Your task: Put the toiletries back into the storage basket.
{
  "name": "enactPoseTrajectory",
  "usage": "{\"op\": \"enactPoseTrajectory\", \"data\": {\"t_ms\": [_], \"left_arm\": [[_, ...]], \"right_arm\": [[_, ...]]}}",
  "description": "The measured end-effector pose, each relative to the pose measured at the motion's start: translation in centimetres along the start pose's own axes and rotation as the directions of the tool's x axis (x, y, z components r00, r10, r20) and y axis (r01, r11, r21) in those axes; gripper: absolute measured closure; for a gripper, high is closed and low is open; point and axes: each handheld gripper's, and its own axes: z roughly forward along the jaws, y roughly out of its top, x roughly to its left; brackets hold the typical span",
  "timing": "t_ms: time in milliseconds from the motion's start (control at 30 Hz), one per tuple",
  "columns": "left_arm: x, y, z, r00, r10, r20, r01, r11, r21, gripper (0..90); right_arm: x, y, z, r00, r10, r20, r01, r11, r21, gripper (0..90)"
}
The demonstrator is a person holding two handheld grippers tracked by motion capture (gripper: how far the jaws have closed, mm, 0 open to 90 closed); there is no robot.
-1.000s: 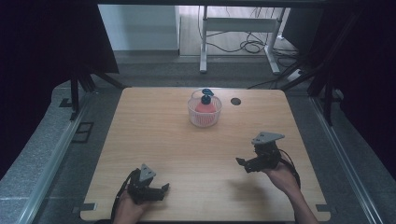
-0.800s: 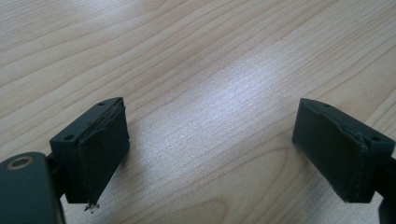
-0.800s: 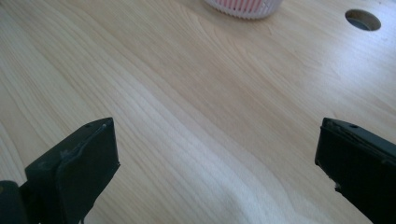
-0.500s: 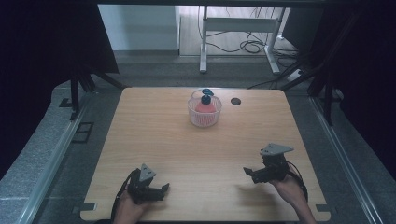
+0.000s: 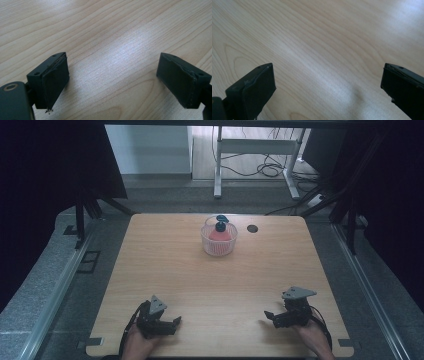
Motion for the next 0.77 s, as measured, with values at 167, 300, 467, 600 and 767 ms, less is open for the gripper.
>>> {"op": "enactPoseTrajectory", "data": {"t_ms": [167, 300, 467, 600, 767], "left_arm": [[0.0, 0.0, 0.0, 1.0, 0.0, 0.0, 0.0, 1.0, 0.001, 10.2], [0.0, 0.0, 0.0, 1.0, 0.0, 0.0, 0.0, 1.0, 0.0, 10.3], [0.0, 0.0, 0.0, 1.0, 0.0, 0.0, 0.0, 1.0, 0.0, 10.2], [0.0, 0.0, 0.0, 1.0, 0.0, 0.0, 0.0, 1.0, 0.0, 10.2], [0.0, 0.0, 0.0, 1.0, 0.001, -0.001, -0.001, 1.0, 0.003, 10.2]], "right_arm": [[0.1, -1.2, 0.7, 1.0, 0.003, -0.006, -0.003, 1.0, 0.03, 0.0], [0.2, -1.9, 1.1, 0.9999, 0.009, -0.013, -0.008, 0.999, 0.035, 0.0], [0.1, -2.2, 1.1, 0.9998, 0.01, -0.015, -0.01, 1.0, 0.011, 0.0], [0.1, -2.2, 1.1, 0.9999, 0.009, -0.013, -0.009, 1.0, 0.012, 0.0], [0.2, -2.2, 1.1, 0.9999, 0.009, -0.013, -0.009, 1.0, 0.012, 0.0]]}}
